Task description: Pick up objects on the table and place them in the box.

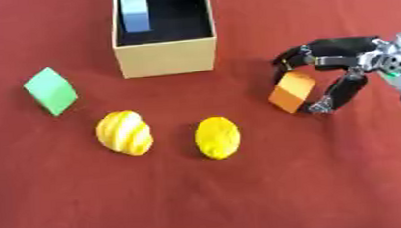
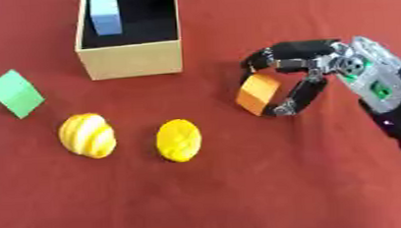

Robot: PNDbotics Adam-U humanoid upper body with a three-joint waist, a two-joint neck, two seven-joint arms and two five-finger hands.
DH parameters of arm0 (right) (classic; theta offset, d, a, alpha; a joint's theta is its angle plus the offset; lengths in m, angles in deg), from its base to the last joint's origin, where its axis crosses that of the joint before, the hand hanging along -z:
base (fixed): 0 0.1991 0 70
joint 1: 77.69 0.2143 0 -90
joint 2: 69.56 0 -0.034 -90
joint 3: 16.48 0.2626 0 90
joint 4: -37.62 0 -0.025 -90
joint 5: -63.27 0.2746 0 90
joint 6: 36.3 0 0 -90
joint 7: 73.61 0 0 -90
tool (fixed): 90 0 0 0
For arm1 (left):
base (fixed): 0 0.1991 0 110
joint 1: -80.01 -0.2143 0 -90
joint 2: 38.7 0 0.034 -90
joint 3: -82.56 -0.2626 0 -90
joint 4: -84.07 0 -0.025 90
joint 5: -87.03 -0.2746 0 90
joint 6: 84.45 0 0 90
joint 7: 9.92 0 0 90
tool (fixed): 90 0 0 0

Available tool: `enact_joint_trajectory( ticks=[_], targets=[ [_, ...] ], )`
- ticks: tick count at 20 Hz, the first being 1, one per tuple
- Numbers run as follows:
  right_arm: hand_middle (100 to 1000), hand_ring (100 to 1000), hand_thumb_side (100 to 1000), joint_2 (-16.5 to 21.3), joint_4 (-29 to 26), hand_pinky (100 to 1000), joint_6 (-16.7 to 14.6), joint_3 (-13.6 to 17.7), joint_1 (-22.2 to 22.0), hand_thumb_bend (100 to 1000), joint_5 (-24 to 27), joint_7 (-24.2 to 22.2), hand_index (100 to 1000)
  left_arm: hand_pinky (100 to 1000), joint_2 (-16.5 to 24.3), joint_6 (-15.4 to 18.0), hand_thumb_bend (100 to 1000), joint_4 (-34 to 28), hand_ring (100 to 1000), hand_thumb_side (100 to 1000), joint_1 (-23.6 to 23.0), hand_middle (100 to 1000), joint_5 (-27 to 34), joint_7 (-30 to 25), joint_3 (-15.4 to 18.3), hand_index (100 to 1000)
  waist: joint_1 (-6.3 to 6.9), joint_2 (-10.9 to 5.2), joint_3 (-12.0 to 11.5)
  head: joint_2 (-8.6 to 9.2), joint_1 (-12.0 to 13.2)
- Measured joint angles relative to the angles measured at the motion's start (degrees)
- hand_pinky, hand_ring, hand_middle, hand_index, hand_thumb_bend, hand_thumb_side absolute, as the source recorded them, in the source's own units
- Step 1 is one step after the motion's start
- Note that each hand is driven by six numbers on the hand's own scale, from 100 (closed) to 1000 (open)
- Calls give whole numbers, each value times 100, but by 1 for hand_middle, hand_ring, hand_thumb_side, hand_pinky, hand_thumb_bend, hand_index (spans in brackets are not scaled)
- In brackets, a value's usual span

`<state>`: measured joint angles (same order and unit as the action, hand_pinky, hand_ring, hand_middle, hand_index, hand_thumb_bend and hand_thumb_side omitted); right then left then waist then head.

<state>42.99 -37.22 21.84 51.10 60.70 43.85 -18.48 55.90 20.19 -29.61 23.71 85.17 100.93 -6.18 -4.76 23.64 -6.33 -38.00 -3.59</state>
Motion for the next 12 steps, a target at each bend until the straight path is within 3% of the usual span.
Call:
enact_joint_trajectory(
  ticks=[5,12],
  targets=[
    [522,866,100,64,-542,830,77,335,64,100,431,-77,650,744,0,0,263,0,756,703,-1,756,11,0,0,861,-1,-1,11,0,1],
    [537,856,100,11,-884,823,205,580,636,100,669,-205,660,744,0,0,266,0,756,700,-2,755,20,1,0,861,-36,-14,10,1,-14]
  ],
)
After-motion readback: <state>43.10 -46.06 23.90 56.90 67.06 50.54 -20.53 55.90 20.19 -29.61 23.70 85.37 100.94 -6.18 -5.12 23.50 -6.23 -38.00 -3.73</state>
